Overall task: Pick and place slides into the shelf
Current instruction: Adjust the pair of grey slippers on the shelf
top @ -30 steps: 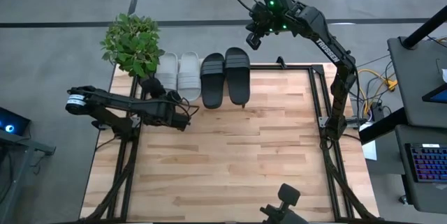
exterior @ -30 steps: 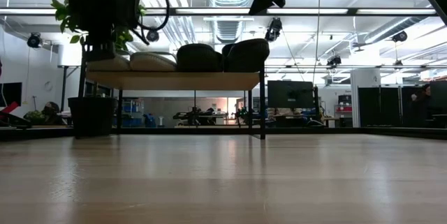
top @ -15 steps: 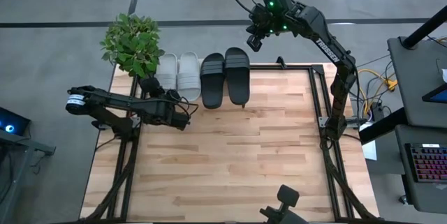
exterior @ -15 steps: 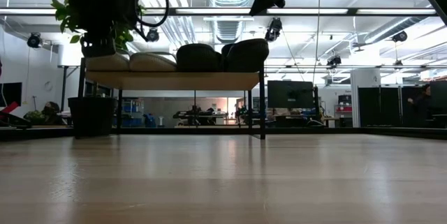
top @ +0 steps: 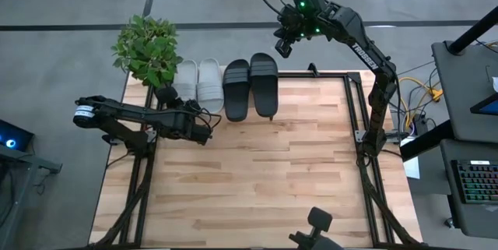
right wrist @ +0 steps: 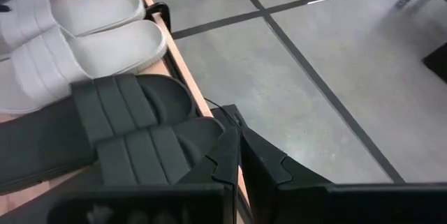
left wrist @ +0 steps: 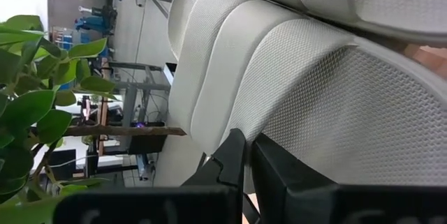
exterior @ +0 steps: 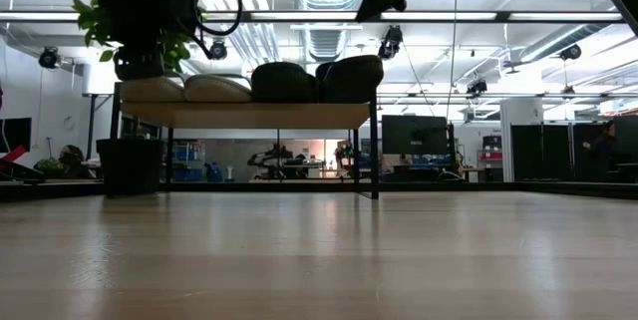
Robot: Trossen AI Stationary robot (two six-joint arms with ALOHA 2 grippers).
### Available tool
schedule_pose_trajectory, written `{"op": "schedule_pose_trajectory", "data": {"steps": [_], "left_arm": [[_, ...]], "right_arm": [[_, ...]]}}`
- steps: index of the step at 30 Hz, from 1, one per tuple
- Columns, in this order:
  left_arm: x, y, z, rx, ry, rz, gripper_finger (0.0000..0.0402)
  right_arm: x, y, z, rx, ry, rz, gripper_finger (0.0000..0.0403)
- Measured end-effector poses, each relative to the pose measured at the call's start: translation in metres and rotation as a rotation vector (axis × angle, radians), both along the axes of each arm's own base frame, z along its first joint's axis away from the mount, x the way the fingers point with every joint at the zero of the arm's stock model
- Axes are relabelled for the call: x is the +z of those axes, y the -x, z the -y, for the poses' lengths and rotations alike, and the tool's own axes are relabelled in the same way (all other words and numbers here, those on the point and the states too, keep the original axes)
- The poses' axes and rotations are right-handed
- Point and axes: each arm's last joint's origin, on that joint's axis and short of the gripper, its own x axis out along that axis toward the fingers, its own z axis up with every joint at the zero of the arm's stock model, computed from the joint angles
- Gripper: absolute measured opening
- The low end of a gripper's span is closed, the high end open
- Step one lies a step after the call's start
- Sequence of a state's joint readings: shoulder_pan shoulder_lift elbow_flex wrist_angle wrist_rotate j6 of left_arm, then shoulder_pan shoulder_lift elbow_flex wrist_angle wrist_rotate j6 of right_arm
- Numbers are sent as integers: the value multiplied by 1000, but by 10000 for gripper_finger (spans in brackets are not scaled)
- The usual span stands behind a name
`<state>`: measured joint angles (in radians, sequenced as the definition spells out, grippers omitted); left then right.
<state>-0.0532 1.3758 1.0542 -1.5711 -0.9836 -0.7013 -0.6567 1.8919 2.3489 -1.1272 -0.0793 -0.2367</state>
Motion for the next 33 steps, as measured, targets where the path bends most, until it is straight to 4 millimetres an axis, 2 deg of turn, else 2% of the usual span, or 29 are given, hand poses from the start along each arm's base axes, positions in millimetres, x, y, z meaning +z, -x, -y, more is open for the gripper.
{"op": "schedule_pose_trajectory", "data": {"steps": [13,18,22,27,30,33], "left_arm": [[1,2,1,-6,37,-15,10],[10,10,1,-9,93,17,66],[27,19,1,-10,114,108,125],[51,29,2,-33,220,234,188],[64,21,5,-163,343,363,206],[77,4,9,-384,422,504,209]], "right_arm": [[0,0,0,11,-3,3,9],[0,0,0,11,-4,3,9],[0,0,0,13,-7,2,9],[0,-1,-1,30,-19,12,9],[0,-1,-2,34,-18,11,9],[0,-2,-2,38,-14,10,9]]}}
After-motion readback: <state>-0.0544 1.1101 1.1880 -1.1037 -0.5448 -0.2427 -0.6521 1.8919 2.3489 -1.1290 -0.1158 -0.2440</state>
